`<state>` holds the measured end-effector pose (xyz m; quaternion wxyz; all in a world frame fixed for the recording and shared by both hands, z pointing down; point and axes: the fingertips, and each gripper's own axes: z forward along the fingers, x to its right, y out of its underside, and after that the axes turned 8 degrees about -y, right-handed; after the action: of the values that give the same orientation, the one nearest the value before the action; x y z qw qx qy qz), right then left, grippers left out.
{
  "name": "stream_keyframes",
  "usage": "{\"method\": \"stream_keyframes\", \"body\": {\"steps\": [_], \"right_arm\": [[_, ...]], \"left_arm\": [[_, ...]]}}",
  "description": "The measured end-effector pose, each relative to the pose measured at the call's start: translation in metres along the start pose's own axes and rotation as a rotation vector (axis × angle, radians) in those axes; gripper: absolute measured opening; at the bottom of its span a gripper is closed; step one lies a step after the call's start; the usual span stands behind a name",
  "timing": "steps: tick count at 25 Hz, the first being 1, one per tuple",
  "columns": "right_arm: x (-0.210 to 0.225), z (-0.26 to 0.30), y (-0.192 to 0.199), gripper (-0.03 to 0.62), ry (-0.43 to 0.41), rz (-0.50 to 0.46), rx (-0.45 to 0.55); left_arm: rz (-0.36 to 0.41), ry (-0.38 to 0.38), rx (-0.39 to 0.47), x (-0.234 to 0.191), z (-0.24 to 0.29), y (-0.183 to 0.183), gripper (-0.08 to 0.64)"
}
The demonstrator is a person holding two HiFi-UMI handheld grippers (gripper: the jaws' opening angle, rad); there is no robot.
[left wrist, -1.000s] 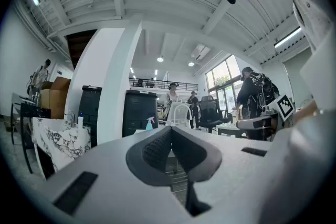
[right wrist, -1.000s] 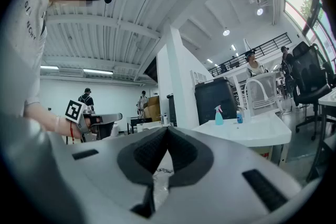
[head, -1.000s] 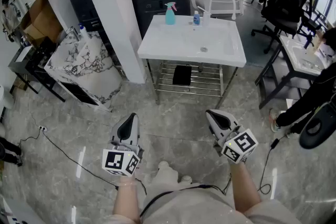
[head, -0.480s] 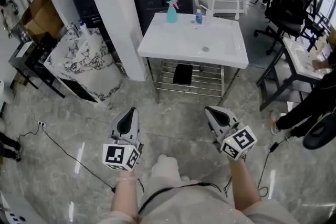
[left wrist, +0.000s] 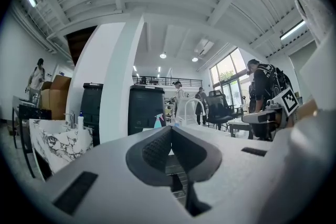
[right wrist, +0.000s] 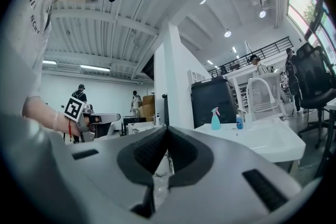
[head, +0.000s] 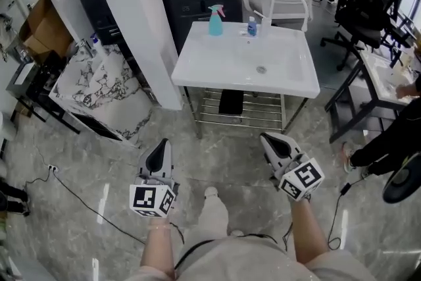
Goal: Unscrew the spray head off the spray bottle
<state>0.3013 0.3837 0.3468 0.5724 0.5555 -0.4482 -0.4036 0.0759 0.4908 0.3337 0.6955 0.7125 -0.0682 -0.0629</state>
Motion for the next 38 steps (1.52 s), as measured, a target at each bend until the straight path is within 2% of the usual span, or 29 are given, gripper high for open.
{"method": "stream_keyframes", "body": {"steps": [15,24,38], "right_arm": [[0.097,0.128,0.003,0.004,0.109,0.061,-0.002],[0.132,0.180,0.011,0.005,0.155,0.077,0.002],[0.164,0.215,0.012,0.005,0.161,0.075,-0.005]], "left_arm": [[0.001,0.085,-0.030,-0.083,0.152,0.006,0.005],[0.000,0.112,-0.042,-0.122,0.208,0.018,0.005],[-0.038,0.164,-0.054,-0.120,0.252,0.032,0.005]]}}
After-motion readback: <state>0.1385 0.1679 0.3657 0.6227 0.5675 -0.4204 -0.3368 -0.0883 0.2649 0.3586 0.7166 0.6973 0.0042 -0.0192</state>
